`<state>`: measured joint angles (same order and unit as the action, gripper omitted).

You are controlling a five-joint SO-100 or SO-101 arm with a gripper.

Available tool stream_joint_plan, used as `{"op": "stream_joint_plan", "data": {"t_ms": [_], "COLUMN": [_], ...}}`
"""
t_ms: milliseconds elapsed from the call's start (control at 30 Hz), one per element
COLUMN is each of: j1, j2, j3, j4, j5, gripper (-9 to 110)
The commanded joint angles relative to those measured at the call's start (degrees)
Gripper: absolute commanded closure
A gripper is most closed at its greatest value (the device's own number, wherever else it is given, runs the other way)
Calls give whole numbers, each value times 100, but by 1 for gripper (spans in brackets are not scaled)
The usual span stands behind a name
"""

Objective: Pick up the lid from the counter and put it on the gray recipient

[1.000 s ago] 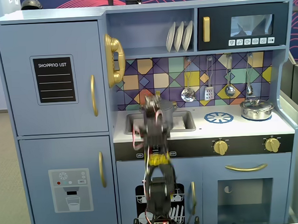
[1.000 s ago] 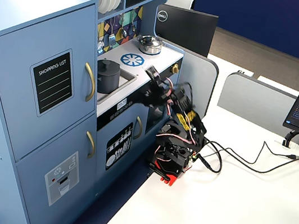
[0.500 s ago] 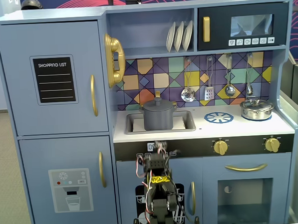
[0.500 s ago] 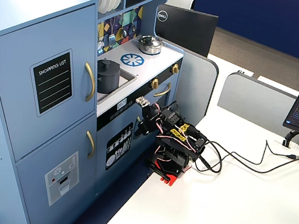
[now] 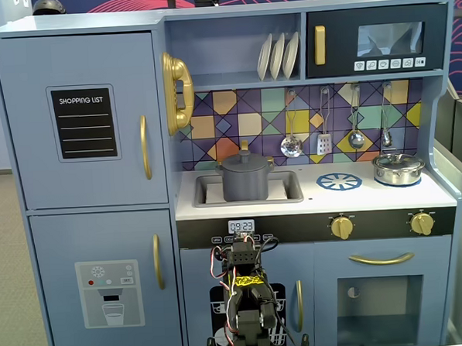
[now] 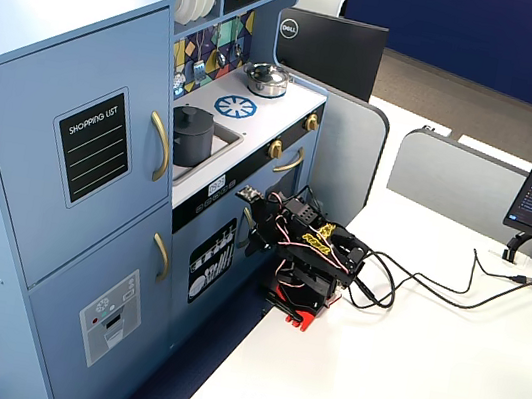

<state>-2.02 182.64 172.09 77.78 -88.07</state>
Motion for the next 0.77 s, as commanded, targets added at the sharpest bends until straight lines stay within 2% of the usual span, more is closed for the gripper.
{"op": "stream_joint_plan", "data": {"t_ms": [0, 733], "j1": [325, 387], "j2": [-53, -53], "j3": [-9, -9], "j4": [984, 984], "j5": [141, 149], "gripper": [97, 97]}}
